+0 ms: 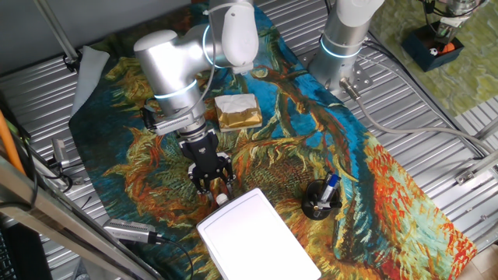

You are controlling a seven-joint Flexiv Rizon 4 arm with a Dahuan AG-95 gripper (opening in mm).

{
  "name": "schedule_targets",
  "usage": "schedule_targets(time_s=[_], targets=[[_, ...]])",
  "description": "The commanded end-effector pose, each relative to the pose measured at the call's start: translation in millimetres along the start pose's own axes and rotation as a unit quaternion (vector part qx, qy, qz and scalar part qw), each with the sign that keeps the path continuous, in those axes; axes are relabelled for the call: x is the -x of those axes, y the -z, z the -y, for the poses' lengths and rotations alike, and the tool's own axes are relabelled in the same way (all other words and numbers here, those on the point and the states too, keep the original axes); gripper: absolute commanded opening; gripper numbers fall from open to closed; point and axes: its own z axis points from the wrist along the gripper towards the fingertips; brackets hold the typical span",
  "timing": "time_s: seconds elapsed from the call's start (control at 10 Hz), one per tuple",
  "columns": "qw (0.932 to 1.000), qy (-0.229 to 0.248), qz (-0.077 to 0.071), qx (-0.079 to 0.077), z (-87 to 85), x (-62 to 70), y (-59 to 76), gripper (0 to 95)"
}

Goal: Grasp the handle and close the drawer

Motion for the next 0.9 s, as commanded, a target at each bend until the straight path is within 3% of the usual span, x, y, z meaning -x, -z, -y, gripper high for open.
schedule_targets(time_s=[0.1, 0.9], targets=[[1.0000, 0.000, -0.002, 0.000, -0.3, -0.2, 0.4, 38.0], [1.0000, 0.005, 0.000, 0.003, -0.5, 0.1, 0.7, 38.0]])
